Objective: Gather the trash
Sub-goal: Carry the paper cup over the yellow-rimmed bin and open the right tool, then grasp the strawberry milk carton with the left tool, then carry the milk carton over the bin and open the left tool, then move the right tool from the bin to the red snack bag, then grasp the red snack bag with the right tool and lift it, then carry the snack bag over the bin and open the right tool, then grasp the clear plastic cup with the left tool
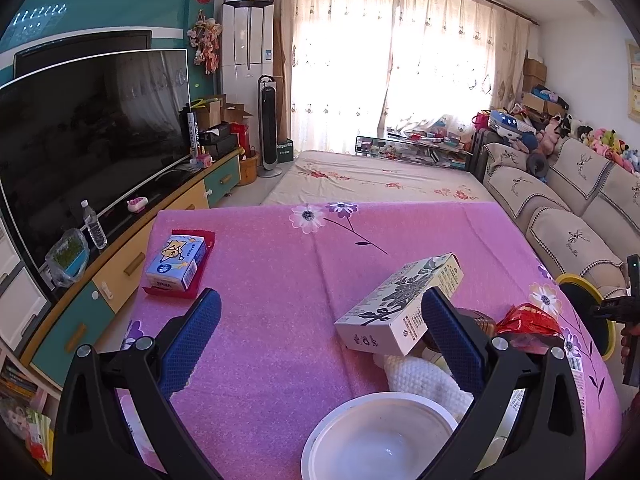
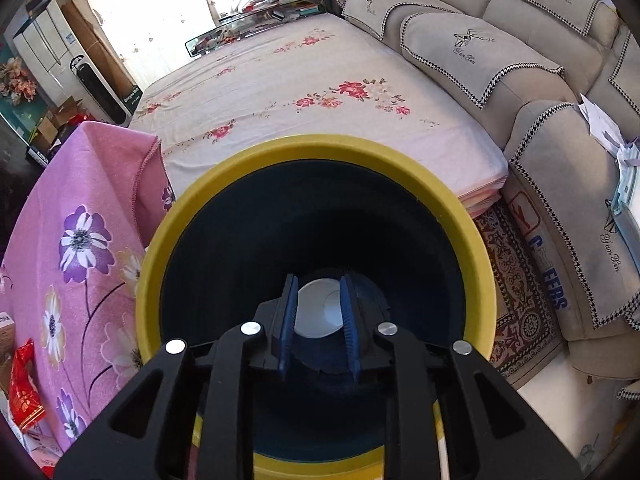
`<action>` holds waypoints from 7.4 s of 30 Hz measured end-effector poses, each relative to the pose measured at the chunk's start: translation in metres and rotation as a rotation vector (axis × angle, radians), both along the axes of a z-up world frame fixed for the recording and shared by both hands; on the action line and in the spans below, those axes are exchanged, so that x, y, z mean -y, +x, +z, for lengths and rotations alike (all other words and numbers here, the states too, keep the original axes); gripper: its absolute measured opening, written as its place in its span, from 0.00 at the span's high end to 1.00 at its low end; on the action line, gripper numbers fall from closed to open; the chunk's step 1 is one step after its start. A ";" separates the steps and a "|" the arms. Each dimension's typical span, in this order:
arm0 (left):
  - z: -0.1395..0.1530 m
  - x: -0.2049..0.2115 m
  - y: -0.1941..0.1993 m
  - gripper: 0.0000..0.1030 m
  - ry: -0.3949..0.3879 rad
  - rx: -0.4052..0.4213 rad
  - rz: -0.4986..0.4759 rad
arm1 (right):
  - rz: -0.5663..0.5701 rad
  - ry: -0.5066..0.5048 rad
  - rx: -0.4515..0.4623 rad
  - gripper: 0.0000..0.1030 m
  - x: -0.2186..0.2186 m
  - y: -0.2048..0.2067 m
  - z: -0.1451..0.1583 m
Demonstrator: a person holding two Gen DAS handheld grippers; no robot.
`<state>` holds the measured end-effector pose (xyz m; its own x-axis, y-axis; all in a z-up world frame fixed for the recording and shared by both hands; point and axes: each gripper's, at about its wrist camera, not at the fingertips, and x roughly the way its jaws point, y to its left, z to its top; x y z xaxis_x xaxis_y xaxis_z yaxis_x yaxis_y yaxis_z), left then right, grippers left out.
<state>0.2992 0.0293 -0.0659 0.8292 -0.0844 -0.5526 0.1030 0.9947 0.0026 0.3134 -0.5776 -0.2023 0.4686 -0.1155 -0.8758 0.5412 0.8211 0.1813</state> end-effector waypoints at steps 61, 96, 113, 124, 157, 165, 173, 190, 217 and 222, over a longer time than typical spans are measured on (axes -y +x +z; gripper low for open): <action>-0.038 0.221 -0.065 0.63 0.207 -0.366 -0.630 | 0.182 -0.001 0.340 0.59 -0.076 -0.098 0.075; -0.059 0.531 0.030 0.50 0.208 -0.365 -0.756 | -0.082 -0.079 0.340 0.52 0.057 -0.175 0.060; 0.011 0.411 -0.026 0.18 0.060 -0.208 -0.670 | -0.008 -0.068 0.334 0.51 0.029 -0.164 0.059; 0.042 0.237 -0.063 0.13 -0.088 -0.130 -0.484 | 0.153 -0.060 0.313 0.50 -0.033 -0.128 0.062; 0.014 0.068 -0.122 0.05 -0.120 -0.082 -0.124 | 0.672 -0.041 0.147 0.74 -0.207 0.062 0.046; 0.010 0.070 -0.117 0.05 -0.110 -0.092 -0.126 | 0.675 -0.046 0.206 0.93 -0.208 0.045 0.062; 0.010 0.073 -0.119 0.05 -0.112 -0.090 -0.136 | 0.559 -0.071 0.251 0.93 -0.163 0.007 0.076; 0.006 0.098 -0.127 0.05 -0.071 -0.105 -0.179 | 0.230 -0.096 0.165 0.92 -0.035 -0.048 0.033; -0.020 0.108 -0.118 0.05 -0.069 -0.183 -0.189 | 0.218 -0.136 0.208 0.55 -0.047 -0.072 0.042; -0.013 0.091 -0.118 0.05 -0.043 -0.150 -0.137 | 0.242 -0.128 0.224 0.54 -0.059 -0.079 0.044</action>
